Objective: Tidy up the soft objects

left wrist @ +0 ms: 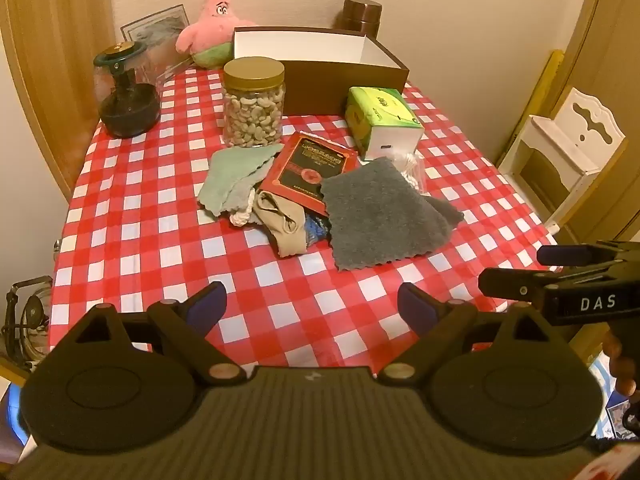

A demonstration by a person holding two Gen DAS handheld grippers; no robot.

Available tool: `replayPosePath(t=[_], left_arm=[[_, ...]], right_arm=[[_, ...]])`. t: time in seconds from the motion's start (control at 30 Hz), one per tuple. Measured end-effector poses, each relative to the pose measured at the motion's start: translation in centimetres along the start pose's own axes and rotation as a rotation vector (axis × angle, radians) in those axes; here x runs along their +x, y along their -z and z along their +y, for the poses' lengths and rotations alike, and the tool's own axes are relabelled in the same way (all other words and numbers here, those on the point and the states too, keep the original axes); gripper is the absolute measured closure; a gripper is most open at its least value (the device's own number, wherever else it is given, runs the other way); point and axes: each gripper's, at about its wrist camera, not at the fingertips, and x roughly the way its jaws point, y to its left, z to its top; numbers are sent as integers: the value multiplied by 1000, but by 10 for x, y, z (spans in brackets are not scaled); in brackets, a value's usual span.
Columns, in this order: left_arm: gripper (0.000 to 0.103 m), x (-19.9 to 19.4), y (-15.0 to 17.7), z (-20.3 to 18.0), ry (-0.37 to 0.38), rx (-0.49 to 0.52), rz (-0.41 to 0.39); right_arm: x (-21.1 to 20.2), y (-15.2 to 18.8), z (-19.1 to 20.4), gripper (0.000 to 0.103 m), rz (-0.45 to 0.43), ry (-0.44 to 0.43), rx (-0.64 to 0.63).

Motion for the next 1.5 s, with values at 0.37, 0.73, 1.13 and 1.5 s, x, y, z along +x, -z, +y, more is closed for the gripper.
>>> replayPosePath(t=[0.37, 0.73, 1.13, 1.5], left_arm=[[12, 0, 0, 0, -3, 2, 1], [12, 0, 0, 0, -4, 1, 1], [12, 0, 0, 0, -2, 3, 3], [12, 0, 1, 0, -3, 5, 4]], right_arm=[[0, 0, 0, 0, -1, 0, -4], [3, 0, 1, 0, 1, 1, -3], [3, -1, 0, 0, 0, 3, -1], [3, 0, -2, 0, -1, 1, -1]])
